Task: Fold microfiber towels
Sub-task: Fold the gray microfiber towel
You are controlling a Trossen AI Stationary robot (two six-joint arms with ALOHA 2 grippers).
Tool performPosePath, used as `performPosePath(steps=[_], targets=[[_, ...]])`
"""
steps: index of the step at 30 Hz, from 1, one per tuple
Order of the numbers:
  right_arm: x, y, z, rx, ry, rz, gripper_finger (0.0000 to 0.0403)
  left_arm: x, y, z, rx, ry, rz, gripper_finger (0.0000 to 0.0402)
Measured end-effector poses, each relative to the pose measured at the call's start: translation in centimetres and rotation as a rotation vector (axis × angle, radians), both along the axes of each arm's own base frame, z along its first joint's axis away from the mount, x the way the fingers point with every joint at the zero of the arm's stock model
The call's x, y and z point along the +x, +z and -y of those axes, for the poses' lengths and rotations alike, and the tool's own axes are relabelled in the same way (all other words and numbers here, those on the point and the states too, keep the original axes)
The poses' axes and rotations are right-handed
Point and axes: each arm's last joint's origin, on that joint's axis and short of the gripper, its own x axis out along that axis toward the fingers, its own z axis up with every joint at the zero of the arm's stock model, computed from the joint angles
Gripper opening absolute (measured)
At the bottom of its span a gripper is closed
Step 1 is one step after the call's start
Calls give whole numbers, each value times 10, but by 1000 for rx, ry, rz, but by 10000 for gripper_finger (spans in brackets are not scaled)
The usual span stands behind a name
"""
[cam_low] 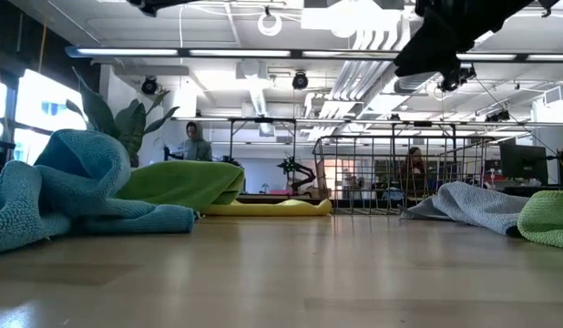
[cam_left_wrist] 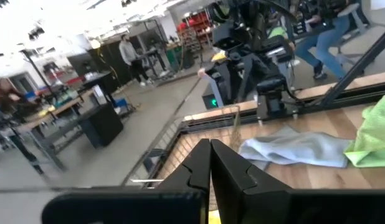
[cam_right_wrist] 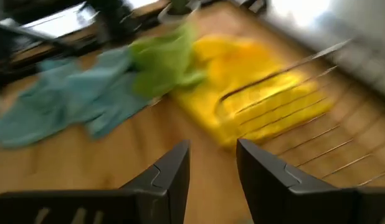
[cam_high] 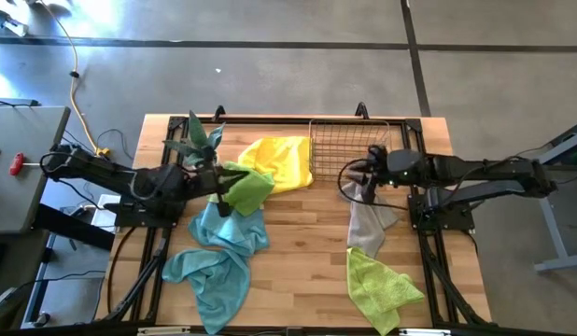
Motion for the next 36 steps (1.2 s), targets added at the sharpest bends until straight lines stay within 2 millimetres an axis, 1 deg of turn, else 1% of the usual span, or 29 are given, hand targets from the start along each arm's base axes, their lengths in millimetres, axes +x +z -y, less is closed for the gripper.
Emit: performPosePath(steps=[4, 9, 13, 17, 21, 25, 29, 32, 34, 36], targets=[[6, -16, -15, 160, 75, -118, 124, 20, -3, 2, -70, 4, -18, 3], [9, -43, -38, 287, 114, -372, 124, 40, -15, 7, -142, -62, -68, 3], [7, -64, -56, 296, 140, -588, 124, 51, -25, 11, -214, -137, -99, 3], [6, -80, -74, 263, 209, -735, 124, 57, -30, 13, -275, -195, -94, 3], [7, -94, -91, 148, 280, -804, 124, 59, -32, 15, -315, -251, -93, 3], [9, -109, -100, 21, 303, -862, 124, 59, -31, 17, -328, -282, -94, 3], [15, -124, -104, -48, 273, -900, 124, 59, -29, 23, -324, -307, -71, 3], [22, -135, -103, -57, 264, -912, 124, 59, -27, 28, -323, -331, -54, 3], [29, -141, -102, -63, 276, -906, 124, 59, -26, 32, -322, -346, -48, 3], [38, -145, -101, -71, 299, -855, 124, 58, -26, 35, -322, -359, -49, 3]])
